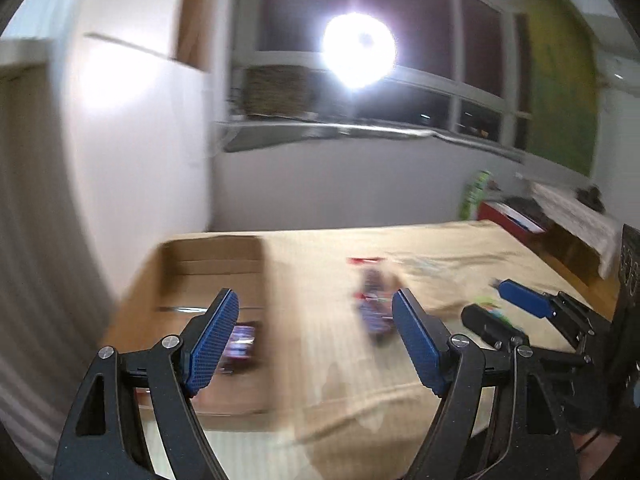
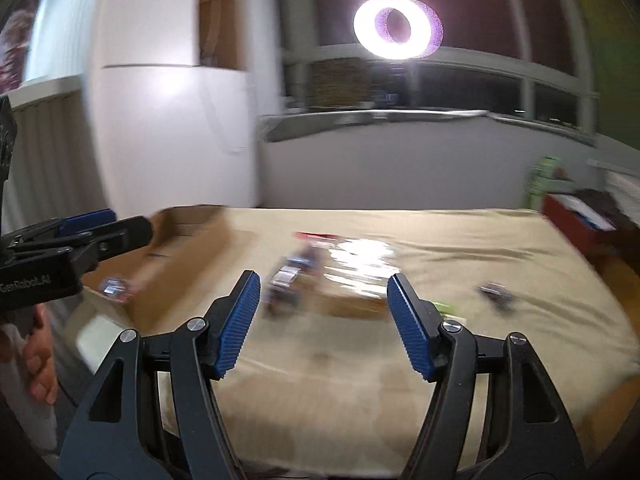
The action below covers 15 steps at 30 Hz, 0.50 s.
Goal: Organize snacks
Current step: 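Move both tools back over the remaining snacks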
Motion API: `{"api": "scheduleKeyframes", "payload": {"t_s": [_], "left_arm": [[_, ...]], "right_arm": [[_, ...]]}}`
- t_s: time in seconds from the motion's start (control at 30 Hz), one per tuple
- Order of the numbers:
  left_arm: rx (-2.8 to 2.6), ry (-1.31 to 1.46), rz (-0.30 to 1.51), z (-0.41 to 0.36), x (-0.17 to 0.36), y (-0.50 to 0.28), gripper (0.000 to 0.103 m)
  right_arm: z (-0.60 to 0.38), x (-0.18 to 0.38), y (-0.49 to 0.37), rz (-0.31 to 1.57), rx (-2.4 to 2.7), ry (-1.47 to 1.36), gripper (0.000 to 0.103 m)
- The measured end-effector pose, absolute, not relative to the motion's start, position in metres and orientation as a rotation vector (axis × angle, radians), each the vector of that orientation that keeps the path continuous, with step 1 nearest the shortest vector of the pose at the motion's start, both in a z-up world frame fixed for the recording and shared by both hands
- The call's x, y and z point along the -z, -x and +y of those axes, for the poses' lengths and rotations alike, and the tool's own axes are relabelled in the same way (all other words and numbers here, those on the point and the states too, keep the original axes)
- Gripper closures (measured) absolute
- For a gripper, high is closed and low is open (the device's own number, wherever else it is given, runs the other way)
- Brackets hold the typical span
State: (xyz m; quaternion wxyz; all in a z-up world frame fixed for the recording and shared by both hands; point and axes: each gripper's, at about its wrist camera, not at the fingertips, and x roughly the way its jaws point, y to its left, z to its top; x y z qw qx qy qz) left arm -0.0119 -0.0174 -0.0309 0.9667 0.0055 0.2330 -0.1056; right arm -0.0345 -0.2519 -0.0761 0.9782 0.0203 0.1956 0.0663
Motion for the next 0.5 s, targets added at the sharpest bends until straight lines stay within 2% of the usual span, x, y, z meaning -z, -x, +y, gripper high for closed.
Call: {"api": "scheduleKeyframes", "payload": {"t_s": [0.07,0.27,0.5], "left_arm": [[0.267,-0.028,0.480,-0.037,0.033,0.011,0.024],[0.361,-0.052,0.486,-0.065,0.032,0.016,0.024],[0.335,-0.038,0.476,-0.053,0.028,0.025,0.024]], "right_arm": [[-0.277,0.078,0.047,0.400,-0.054,-0.055,0.028],[-0.301,0.073,0.066,0.383,0.010,-0.062,0.028],[-0.290,0.076,0.067,0.387,-0.014,-0.048,0.028]]}}
